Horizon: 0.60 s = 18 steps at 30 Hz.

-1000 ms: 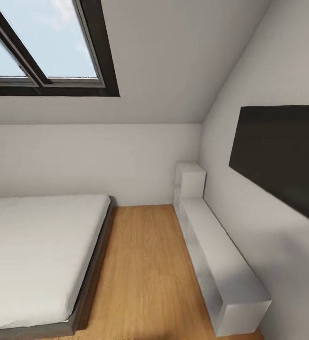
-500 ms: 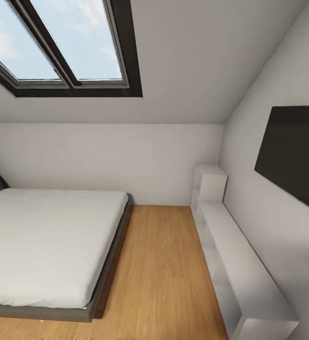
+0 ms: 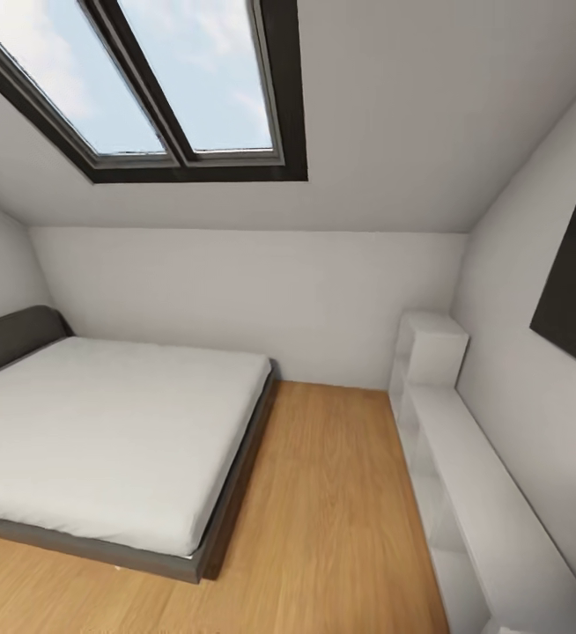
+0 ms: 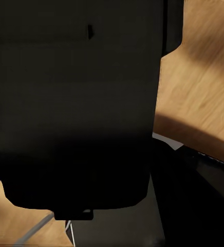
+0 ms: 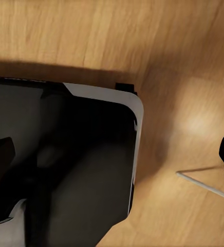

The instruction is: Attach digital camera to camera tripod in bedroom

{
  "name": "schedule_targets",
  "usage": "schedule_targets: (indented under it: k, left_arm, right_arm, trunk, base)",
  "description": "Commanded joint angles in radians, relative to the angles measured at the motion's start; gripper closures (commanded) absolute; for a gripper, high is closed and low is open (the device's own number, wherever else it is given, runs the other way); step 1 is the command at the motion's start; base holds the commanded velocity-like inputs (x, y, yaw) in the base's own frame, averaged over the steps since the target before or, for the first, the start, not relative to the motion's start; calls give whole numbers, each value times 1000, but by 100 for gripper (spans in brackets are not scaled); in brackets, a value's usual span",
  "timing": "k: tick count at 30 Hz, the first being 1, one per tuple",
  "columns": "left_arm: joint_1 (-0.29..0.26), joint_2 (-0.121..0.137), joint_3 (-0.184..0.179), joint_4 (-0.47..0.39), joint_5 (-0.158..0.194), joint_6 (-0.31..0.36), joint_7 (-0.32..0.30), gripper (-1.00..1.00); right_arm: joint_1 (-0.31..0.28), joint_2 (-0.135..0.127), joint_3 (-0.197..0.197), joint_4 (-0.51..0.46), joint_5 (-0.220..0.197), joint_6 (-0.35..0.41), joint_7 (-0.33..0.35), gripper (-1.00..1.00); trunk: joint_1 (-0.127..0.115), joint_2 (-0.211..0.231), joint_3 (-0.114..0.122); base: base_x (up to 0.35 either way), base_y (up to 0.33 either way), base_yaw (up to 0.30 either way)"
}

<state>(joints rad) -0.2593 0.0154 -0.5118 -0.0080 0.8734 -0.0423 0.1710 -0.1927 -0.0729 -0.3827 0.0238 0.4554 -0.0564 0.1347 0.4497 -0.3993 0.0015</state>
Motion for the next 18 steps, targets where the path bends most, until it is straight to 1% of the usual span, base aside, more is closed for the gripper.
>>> schedule_targets:
  k: [1,18]
  left_arm:
    - [0,0,-9,-1,6,0,4,100]
    - [0,0,-8,-1,6,-1,4,100]
  right_arm:
    - [-1,-1,-8,3,8,-5,2,-100]
    - [-1,-2,-8,4,6,-5,2,-100]
  trunk:
    - [0,-1,0]
    - [0,-1,0]
  base:
    - [0,0,276]
    - [0,0,276]
